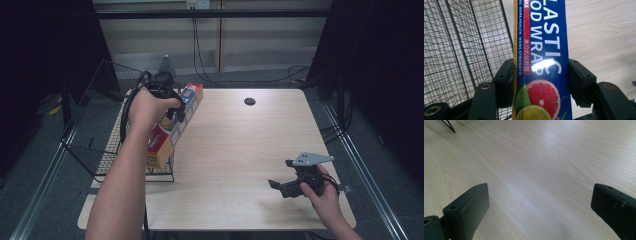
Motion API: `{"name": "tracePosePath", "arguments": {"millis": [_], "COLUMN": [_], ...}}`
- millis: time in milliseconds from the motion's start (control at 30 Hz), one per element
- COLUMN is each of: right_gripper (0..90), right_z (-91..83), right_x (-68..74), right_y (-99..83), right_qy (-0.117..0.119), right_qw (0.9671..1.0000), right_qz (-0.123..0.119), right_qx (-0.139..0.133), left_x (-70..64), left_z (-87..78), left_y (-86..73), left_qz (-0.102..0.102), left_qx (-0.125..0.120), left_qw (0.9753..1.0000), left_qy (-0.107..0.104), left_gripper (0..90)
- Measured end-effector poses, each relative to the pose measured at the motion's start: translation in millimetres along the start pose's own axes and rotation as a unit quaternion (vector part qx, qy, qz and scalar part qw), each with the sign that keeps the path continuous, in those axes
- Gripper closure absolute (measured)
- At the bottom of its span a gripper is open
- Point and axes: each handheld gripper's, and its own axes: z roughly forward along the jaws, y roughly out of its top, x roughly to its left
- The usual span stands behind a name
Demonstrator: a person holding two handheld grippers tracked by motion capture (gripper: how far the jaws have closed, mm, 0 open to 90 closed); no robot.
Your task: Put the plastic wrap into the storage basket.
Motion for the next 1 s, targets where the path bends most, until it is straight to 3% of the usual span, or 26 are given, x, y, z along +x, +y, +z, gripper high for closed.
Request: {"name": "tracePosePath", "arguments": {"millis": [1000], "right_gripper": [1.8], "right_z": [0.1], "right_x": [-0.2], "right_y": [-1.0], "right_qy": [0.001], "right_qw": [1.0000], "right_qz": [0.000], "right_qx": [0.004], "left_x": [32.6], "left_z": [-39.0], "left_y": [-3.3], "left_qz": [-0.035], "left_qx": [-0.013], "left_qw": [0.9991], "left_qy": [0.019], "left_gripper": [44.5]}}
